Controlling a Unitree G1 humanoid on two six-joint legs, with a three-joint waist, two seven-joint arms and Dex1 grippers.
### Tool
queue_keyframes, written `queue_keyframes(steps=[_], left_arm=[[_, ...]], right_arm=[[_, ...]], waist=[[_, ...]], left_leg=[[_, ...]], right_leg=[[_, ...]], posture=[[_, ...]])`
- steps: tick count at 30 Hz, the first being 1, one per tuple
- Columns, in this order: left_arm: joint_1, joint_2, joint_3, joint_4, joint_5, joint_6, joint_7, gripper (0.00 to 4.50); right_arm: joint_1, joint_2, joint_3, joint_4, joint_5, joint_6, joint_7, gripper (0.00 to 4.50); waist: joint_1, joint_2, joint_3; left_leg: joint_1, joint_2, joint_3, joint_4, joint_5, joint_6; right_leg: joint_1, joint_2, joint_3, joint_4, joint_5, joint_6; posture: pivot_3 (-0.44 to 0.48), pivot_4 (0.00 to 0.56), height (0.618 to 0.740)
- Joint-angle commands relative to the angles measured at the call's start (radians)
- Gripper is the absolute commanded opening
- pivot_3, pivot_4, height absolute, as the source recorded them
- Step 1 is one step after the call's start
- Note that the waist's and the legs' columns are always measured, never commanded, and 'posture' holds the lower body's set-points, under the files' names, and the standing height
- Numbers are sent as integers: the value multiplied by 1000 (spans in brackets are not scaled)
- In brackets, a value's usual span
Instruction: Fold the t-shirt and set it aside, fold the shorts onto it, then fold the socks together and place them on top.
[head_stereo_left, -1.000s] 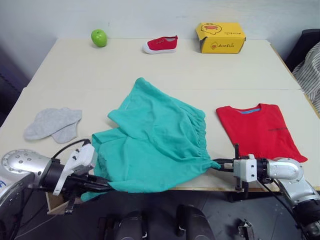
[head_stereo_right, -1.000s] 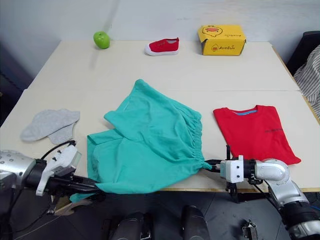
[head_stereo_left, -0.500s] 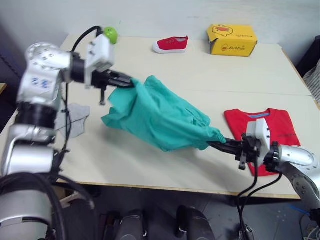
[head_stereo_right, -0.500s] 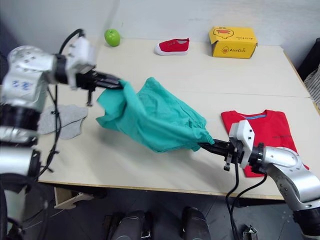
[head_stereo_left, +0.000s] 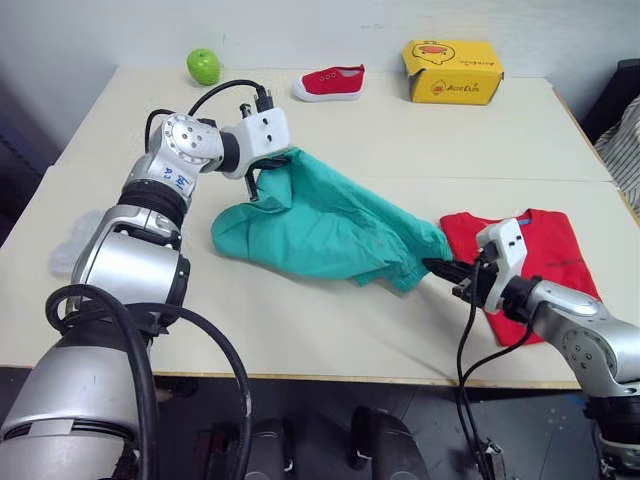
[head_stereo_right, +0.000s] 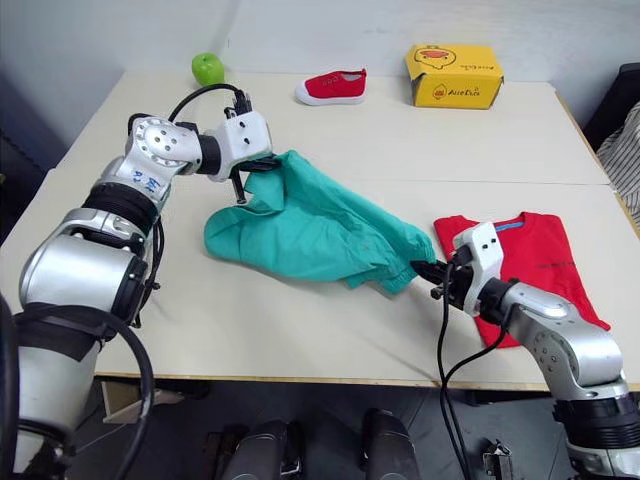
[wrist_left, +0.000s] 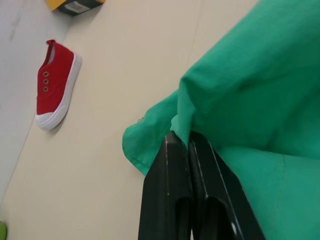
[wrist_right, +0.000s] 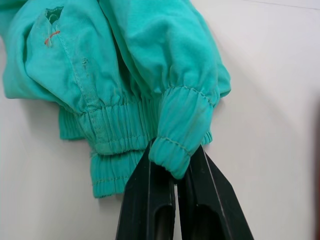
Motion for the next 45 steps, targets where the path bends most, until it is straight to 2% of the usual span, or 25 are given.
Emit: queue_keyframes(steps=[1,6,9,11,12,14,17,19,22,25,29,33,37,41,45], left_arm=[[-13,2,96,-11,-48,41,73,1096],[3,32,200,-16,-87,76,71,2725],[29,69,241,-25,-103,54,18,3615],[51,92,290,-39,-148,15,-82,3638],[66,103,314,-49,-175,-14,-158,4128],[108,127,348,-82,-234,-76,-369,4460],[210,167,357,-173,-306,-172,-667,4460],[280,189,352,-240,-340,-207,-787,4460],[424,212,357,-394,-396,-201,-840,4460],[560,218,338,-495,-371,-236,-755,4460],[630,212,296,-503,-294,-297,-619,4460],[608,190,234,-441,-195,-346,-472,4460],[576,169,195,-382,-152,-372,-395,4460],[530,140,143,-306,-76,-391,-283,4460],[493,125,109,-252,-33,-389,-201,4460]], right_arm=[[9,19,-67,-33,1,-3,-28,733],[33,48,-101,-39,-115,-153,-41,2471],[45,51,-133,-24,-167,-249,-25,3462],[68,35,-123,-45,-211,-340,38,4180],[87,22,-105,-70,-234,-393,89,4491],[127,14,-73,-132,-254,-483,178,4500],[191,-5,11,-210,-282,-498,260,4500],[222,-6,65,-245,-321,-507,277,4500],[237,41,158,-254,-443,-521,203,4500],[207,95,236,-204,-604,-542,102,4500],[164,157,306,-162,-726,-550,30,4500],[131,216,354,-153,-805,-522,-25,4500],[110,261,387,-136,-876,-484,-74,4500],[60,312,426,-45,-1020,-460,-190,4500],[28,332,426,27,-1084,-475,-258,4500]], waist=[[0,0,0],[-1,0,0],[-4,0,0],[-6,0,0],[-6,0,0],[-6,0,0],[-7,0,0],[-7,0,0],[-13,0,0],[-15,0,0],[-3,-1,-1],[0,-1,-1],[-3,-2,-1],[-6,-3,-3],[-2,-7,-9]], left_leg=[[0,0,0,0,0,0],[0,0,1,1,0,0],[0,0,3,1,0,0],[0,0,4,1,0,0],[0,0,6,0,0,0],[0,0,7,0,0,0],[1,1,8,0,0,0],[1,1,8,2,0,0],[2,1,8,4,0,-1],[1,2,5,7,0,0],[0,2,-1,10,0,0],[0,1,-1,11,-1,1],[-1,1,-1,11,-1,2],[0,1,-1,11,-1,1],[1,1,-1,11,-1,1]], right_leg=[[0,0,0,0,0,0],[0,0,0,0,0,0],[0,0,0,1,0,0],[0,0,0,1,0,0],[-1,0,0,1,0,0],[-1,0,0,1,0,0],[-1,1,1,1,0,0],[0,1,1,2,0,0],[0,1,2,4,0,0],[1,0,1,6,0,0],[1,-1,1,8,0,0],[1,-1,1,8,0,0],[1,-1,0,8,0,0],[1,-1,0,9,0,0],[1,-1,1,9,0,0]], posture=[[0,150,740],[0,150,740],[0,150,740],[0,150,740],[0,150,740],[0,150,740],[0,150,740],[0,150,740],[0,150,740],[0,150,740],[0,150,740],[0,150,740],[0,150,740],[0,150,740],[0,150,740]])
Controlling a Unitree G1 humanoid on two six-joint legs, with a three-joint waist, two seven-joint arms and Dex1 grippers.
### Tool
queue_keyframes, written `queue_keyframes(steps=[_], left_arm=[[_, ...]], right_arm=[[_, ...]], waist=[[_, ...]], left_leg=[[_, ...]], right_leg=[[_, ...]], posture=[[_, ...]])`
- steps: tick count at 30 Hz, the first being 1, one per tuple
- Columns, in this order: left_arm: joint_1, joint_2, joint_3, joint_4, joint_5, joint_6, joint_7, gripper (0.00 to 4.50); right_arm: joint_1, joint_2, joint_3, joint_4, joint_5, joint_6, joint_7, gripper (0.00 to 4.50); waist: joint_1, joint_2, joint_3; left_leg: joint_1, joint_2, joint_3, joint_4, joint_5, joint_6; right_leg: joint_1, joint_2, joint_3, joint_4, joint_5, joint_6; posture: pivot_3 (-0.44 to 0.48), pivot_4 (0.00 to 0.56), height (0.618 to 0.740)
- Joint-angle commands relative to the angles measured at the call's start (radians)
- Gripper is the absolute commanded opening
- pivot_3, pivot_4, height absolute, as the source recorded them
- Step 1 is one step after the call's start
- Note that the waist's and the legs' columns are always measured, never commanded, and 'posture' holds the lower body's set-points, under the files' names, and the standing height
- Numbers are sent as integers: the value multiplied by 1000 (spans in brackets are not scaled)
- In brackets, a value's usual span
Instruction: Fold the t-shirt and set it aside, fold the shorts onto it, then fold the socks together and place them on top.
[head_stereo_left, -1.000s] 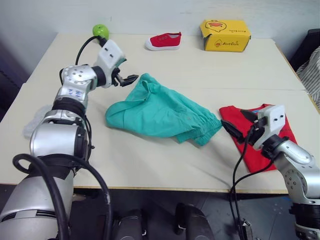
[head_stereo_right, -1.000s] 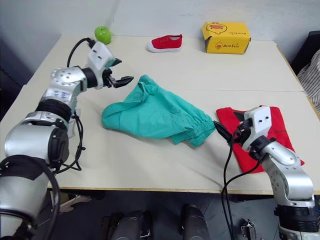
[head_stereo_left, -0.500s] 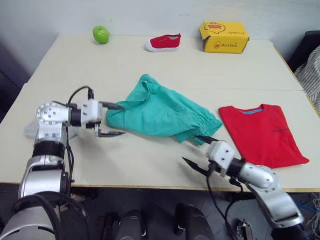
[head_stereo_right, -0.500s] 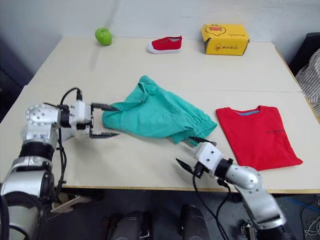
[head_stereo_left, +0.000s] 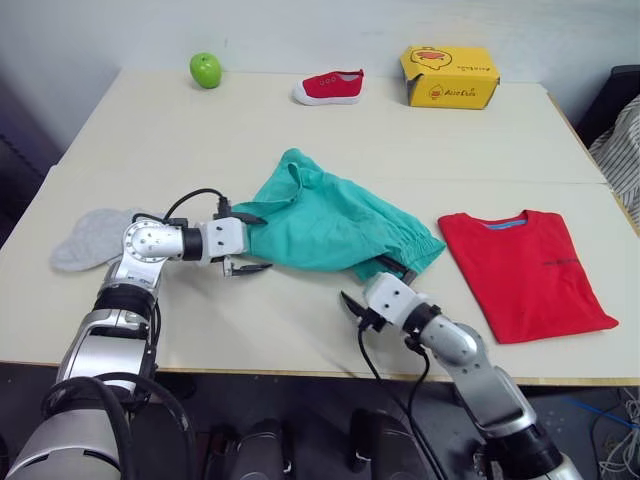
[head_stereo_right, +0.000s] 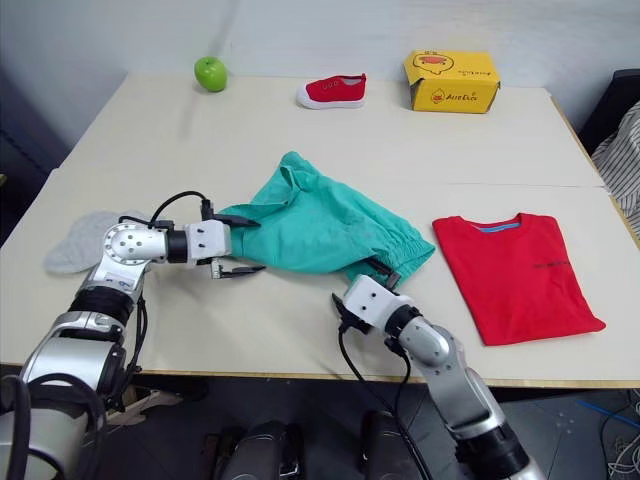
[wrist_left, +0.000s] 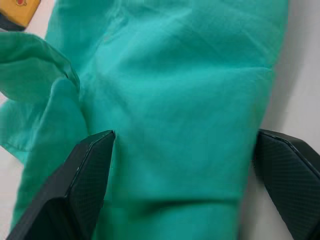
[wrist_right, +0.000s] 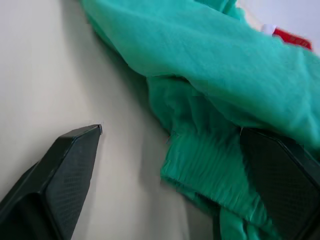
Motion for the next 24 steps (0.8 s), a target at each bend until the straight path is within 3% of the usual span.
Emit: queue_keyframes(steps=[1,3,14,17,24], left_arm=[[-30,-3,-26,51,48,3,83,4496],[-36,-9,-43,72,69,11,120,4500],[-35,4,-112,126,158,15,307,1049],[-31,15,-116,132,165,8,329,60],[8,42,-72,107,75,-26,167,20]], right_arm=[[-11,14,-13,71,-58,3,-70,4323],[-25,30,-7,97,-64,-6,-81,3937],[-43,-43,-48,153,-107,-111,-95,85],[-38,-92,-74,158,-82,-151,-68,0],[-1,-279,-119,171,-9,-366,59,0]], waist=[[1,-2,-3],[1,-3,-5],[-3,-3,-7],[-4,-3,-7],[-15,-3,-7]], left_leg=[[0,0,0,0,0,0],[0,0,0,0,0,0],[2,0,-1,0,0,0],[2,0,-1,0,0,0],[3,0,-1,-1,0,0]], right_leg=[[0,0,0,0,0,0],[1,0,0,0,0,0],[1,0,1,2,0,0],[1,0,1,2,0,0],[0,-1,1,2,-1,-1]], posture=[[0,150,740],[0,150,740],[0,150,740],[0,150,740],[0,150,740]])
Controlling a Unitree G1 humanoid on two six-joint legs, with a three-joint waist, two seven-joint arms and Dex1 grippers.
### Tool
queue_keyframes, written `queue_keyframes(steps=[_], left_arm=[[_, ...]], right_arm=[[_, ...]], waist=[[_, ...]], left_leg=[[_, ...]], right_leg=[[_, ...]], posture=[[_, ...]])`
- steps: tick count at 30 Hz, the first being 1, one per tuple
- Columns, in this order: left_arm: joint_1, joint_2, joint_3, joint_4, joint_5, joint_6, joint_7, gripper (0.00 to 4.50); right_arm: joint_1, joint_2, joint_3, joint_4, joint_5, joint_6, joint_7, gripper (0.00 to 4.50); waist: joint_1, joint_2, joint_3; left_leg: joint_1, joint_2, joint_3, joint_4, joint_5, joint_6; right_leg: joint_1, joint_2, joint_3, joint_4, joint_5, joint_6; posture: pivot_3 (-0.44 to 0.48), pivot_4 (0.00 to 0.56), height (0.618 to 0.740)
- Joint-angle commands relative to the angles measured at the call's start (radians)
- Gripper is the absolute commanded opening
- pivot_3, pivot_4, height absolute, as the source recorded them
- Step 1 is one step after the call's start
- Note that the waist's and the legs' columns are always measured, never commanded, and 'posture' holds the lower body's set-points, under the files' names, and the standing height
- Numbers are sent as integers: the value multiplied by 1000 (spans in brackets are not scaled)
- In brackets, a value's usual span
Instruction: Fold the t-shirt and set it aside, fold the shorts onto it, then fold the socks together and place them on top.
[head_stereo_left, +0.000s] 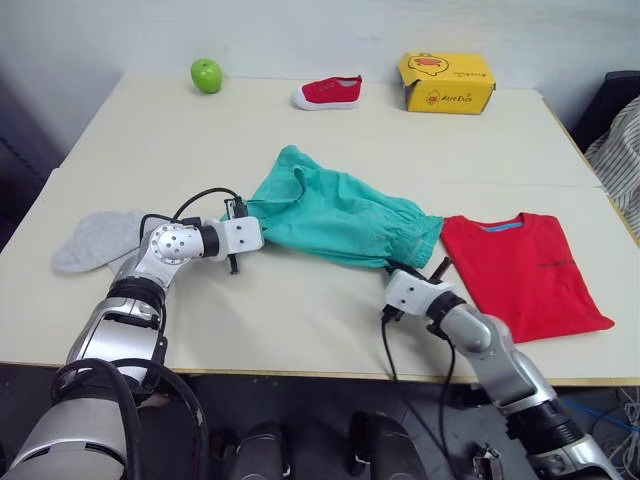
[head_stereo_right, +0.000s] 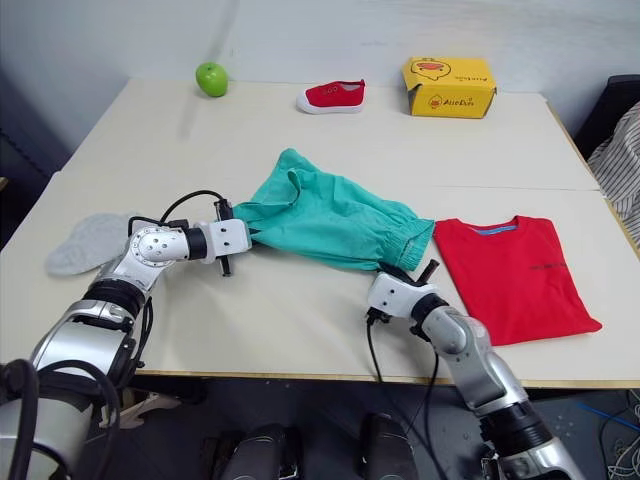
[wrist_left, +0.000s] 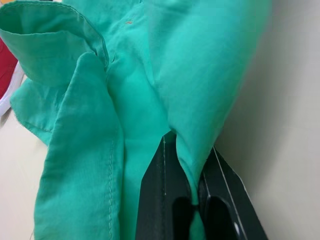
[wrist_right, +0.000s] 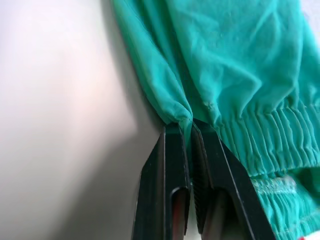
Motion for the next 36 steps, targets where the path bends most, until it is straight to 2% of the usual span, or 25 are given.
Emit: queue_keyframes(steps=[1,6,11,16,20,25,30,32,36], left_arm=[[52,38,31,-6,-64,-9,-121,20],[170,78,90,-158,-207,-7,-282,20],[385,133,145,-502,-352,127,-345,20],[732,189,236,-988,-452,366,-264,20],[958,186,306,-1276,-492,513,-186,20],[1170,161,378,-1471,-496,607,-110,20],[1254,155,394,-1547,-510,679,-88,20],[1265,152,396,-1558,-529,708,-88,488],[1268,152,430,-1560,-552,713,-100,1669]], right_arm=[[26,-88,-55,-2,50,-127,65,0],[67,-182,-72,40,150,-288,175,0],[81,-235,-70,83,230,-421,269,0],[55,-274,-64,170,305,-555,367,0],[25,-289,-46,252,364,-650,456,0],[-11,-286,-42,345,403,-703,534,0],[-19,-265,-39,376,428,-696,576,0],[-4,-252,-42,341,525,-611,627,0],[25,-261,-47,274,623,-541,725,1197]], waist=[[-8,0,0],[-18,0,0],[-22,1,0],[-21,1,1],[-12,1,1],[-11,3,2],[-10,3,2],[-10,3,2],[-9,4,2]], left_leg=[[0,0,0,0,0,0],[2,0,1,-5,0,0],[7,1,4,-8,0,0],[12,4,5,-12,0,-1],[13,3,4,-12,0,0],[17,4,1,-12,-1,0],[20,4,0,-12,-1,-1],[21,4,0,-13,-2,-1],[23,5,1,-13,-2,-1]], right_leg=[[0,0,0,0,0,0],[0,0,0,-4,0,0],[3,0,2,-5,0,0],[5,-1,5,-7,0,0],[7,-2,5,-7,0,0],[12,-2,3,-13,0,-1],[15,-3,2,-13,-1,-2],[16,-3,2,-13,-1,-3],[17,-3,2,-13,-2,-3]], posture=[[0,150,740],[0,150,740],[0,150,740],[0,150,740],[0,150,740],[0,150,740],[0,150,740],[0,150,740],[0,150,740]])
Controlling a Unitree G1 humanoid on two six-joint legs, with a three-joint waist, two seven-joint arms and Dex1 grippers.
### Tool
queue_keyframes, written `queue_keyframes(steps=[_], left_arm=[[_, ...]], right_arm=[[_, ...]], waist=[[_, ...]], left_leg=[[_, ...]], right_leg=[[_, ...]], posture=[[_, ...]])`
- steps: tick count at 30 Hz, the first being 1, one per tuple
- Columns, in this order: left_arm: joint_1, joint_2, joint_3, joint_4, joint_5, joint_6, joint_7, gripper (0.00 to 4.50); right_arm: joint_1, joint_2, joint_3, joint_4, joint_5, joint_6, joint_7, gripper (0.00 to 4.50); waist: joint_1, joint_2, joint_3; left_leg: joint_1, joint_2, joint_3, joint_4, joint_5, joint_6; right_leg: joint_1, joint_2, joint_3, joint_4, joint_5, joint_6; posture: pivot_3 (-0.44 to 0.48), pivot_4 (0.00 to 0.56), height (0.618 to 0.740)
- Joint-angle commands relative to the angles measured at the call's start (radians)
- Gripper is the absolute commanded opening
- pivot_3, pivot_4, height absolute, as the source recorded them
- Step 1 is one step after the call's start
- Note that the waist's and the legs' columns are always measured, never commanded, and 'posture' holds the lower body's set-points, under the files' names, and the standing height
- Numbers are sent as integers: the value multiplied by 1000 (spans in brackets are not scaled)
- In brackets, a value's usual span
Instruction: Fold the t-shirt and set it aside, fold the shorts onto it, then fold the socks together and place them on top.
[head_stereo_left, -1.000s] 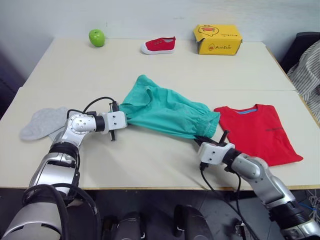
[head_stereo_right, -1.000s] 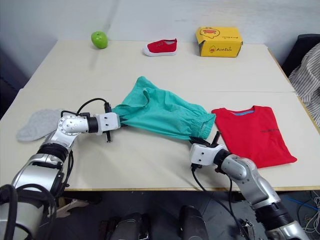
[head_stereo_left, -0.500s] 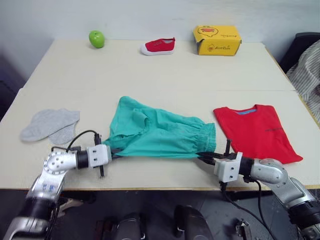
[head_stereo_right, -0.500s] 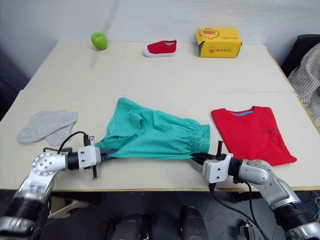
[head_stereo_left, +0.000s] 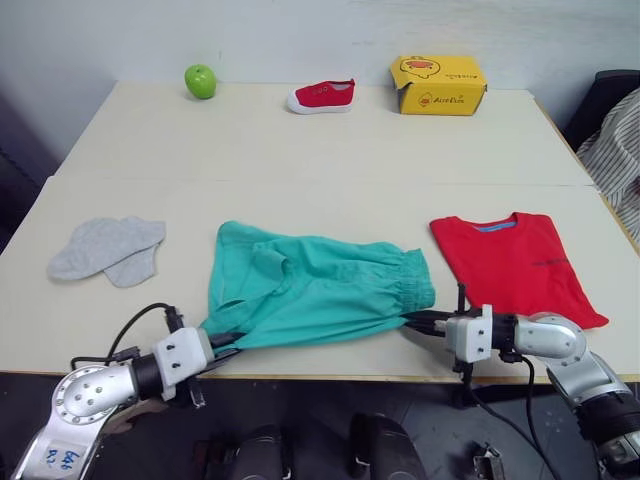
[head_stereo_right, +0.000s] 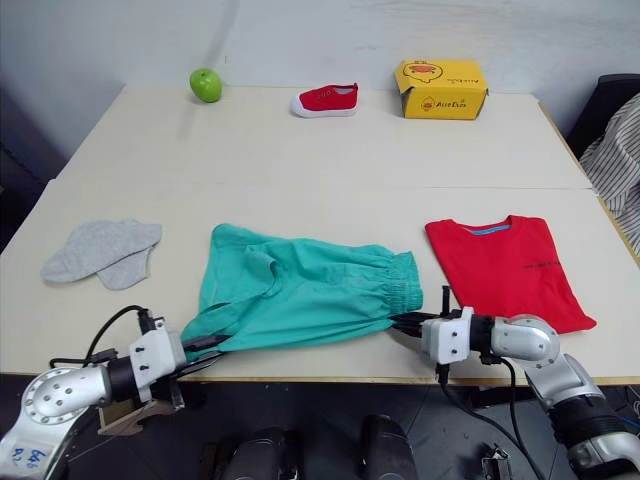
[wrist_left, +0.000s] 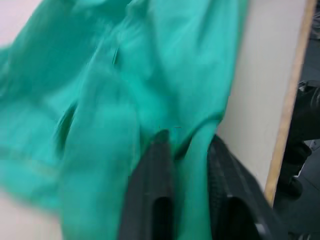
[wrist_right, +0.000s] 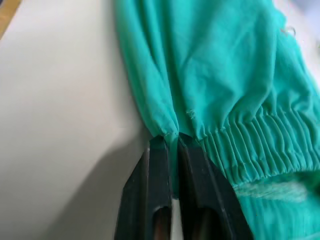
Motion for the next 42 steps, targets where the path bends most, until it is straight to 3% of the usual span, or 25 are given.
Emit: queue_keyframes(steps=[1,5,9,11,13,15,17,24,27,30,34,37,42], left_arm=[[5,3,56,-23,-55,5,-11,1962],[57,54,197,-36,-296,129,-144,3263],[69,127,348,-2,-488,308,-218,3275],[19,152,424,27,-646,432,-215,3275],[-29,181,445,39,-720,511,-230,3275],[-127,195,385,39,-727,548,-214,2874],[-241,178,277,24,-688,556,-185,2353],[-539,-40,-140,33,-463,501,-127,62],[-564,-91,-272,46,-341,457,-134,0],[-578,-143,-364,91,-190,413,-46,0],[-573,-183,-402,147,-20,343,73,0],[-551,-187,-380,183,78,287,155,0],[-532,-184,-314,232,121,243,210,0]], right_arm=[[25,-20,-37,-76,96,52,76,1516],[144,-76,-130,-262,257,232,101,2944],[290,-134,-273,-435,399,442,63,4325],[339,-143,-349,-533,523,584,18,4483],[351,-129,-397,-619,655,708,-23,4483],[325,-94,-385,-691,702,782,-68,4050],[277,-56,-323,-731,629,803,-95,3496],[60,219,-55,-666,200,823,-356,1008],[21,315,20,-643,82,854,-440,37],[21,374,68,-627,-15,912,-510,37],[44,398,68,-606,-110,949,-569,37],[75,390,50,-608,-134,965,-570,37],[92,398,33,-628,-113,987,-541,37]], waist=[[-1,0,0],[0,1,0],[4,1,0],[12,1,0],[20,1,0],[23,1,1],[26,1,1],[24,1,0],[18,1,0],[20,1,0],[22,1,0],[21,1,0],[21,1,0]], left_leg=[[0,0,0,0,0,0],[0,2,0,-1,-1,-1],[1,3,0,0,-3,-2],[1,4,-1,-1,-5,-2],[1,5,-1,0,-7,1],[1,5,-1,0,-7,0],[2,6,-1,0,-8,0],[0,2,3,-1,-5,-6],[0,-1,4,-1,-4,-6],[-1,-1,5,-1,-4,-6],[0,1,5,-1,-4,-5],[0,2,4,-1,-4,-4],[0,4,4,-1,-4,-4]], right_leg=[[0,0,0,0,0,0],[0,0,-1,0,-1,-1],[1,1,-1,-1,-2,-3],[1,1,-1,-1,-2,-3],[1,1,1,0,-2,-3],[1,1,1,0,-2,-4],[1,2,3,0,-3,-4],[-2,4,0,3,-2,-4],[-2,5,0,4,-2,-3],[-3,6,1,4,-2,-3],[-3,5,1,1,-2,-3],[-3,4,1,1,-2,-3],[-3,4,0,1,-2,-3]], posture=[[0,150,740],[0,150,740],[0,150,740],[0,150,740],[0,150,740],[0,150,740],[0,150,740],[0,150,740],[0,150,740],[0,150,740],[0,150,740],[0,150,740],[0,150,740]])
